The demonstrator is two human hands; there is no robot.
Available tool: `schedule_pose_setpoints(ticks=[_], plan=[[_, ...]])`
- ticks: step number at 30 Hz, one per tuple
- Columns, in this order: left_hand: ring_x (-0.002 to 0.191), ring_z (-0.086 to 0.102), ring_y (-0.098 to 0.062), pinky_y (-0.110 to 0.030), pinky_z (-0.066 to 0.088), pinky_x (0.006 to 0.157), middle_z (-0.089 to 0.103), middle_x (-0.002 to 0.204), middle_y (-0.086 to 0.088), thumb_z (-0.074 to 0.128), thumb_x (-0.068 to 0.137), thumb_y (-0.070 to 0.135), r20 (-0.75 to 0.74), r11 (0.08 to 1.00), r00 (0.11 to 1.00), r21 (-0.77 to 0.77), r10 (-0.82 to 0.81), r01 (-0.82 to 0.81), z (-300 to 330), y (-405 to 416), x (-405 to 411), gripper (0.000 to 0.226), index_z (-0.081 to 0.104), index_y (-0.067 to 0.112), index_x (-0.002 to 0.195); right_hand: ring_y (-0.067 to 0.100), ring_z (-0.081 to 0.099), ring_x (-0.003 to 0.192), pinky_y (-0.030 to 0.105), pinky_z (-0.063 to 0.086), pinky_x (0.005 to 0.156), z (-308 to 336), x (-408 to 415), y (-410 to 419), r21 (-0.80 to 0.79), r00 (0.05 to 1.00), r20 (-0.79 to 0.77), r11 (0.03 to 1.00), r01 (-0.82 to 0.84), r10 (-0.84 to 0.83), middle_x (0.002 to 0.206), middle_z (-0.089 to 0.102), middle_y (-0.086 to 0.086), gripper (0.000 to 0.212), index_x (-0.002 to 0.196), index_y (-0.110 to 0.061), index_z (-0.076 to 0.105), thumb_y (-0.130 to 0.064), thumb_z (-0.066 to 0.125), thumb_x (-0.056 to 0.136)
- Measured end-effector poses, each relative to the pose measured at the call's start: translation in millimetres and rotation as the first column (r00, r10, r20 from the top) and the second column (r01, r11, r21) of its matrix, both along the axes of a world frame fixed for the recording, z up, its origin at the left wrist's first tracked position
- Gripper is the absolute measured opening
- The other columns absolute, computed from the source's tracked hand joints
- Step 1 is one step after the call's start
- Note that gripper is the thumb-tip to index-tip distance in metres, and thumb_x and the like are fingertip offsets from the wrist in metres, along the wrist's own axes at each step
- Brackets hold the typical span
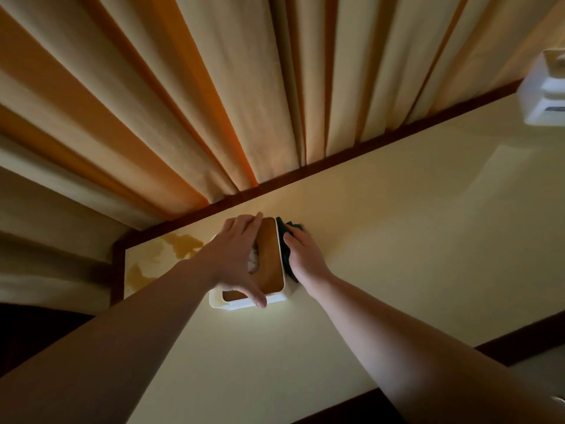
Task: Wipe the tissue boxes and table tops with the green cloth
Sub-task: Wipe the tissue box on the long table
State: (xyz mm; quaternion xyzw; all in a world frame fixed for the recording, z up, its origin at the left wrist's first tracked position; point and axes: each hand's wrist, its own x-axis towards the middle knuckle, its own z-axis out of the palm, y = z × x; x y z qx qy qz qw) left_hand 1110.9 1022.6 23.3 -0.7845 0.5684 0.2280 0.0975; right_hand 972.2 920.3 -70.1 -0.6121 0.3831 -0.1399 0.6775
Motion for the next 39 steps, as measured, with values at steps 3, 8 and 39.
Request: schedule_pose_setpoints(ticks=[3,8,39], plan=[[0.146,0.011,-0.019,-0.041,0.029,0.122,0.006,0.157,0.012,0.076,0.029,0.094,0.011,1.0,1.0,0.019,-0.014,0.014,1.1,-3.5,-0.4,0.174,-0.014,0.027,0.162,0.012,0.01,0.159,0.024,0.011,0.121,-1.4,-1.6,1.4,-0.102,0.997,-0.036,0.992,-0.069,0.066,0.17,0.024,-0.001,0.046,0.154,-0.019,0.048,-0.022,0.029,0.112],[0.142,0.014,-0.018,-0.042,0.032,0.121,0.008,0.154,0.014,0.075,0.028,0.095,0.009,1.0,1.0,0.013,-0.007,0.007,0.2,-3.4,0.8,0.172,-0.011,0.029,0.162,-0.006,0.025,0.148,0.017,0.018,0.122,-11.0,-27.5,25.0,-0.177,0.996,0.037,0.982,-0.073,0.081,0.166,0.033,-0.003,0.047,0.158,-0.021,0.04,-0.017,0.029,0.113],[0.134,0.017,-0.018,-0.041,0.03,0.12,0.014,0.144,0.012,0.073,0.027,0.095,0.032,0.998,0.998,0.015,-0.054,0.054,4.6,-5.5,-2.5,0.175,-0.006,0.02,0.164,-0.008,0.058,0.115,0.014,0.045,0.099,24.6,-43.6,69.0,0.201,0.962,0.217,0.972,0.122,-0.166,0.119,0.066,-0.031,0.042,0.13,-0.049,0.06,-0.019,0.039,0.109]])
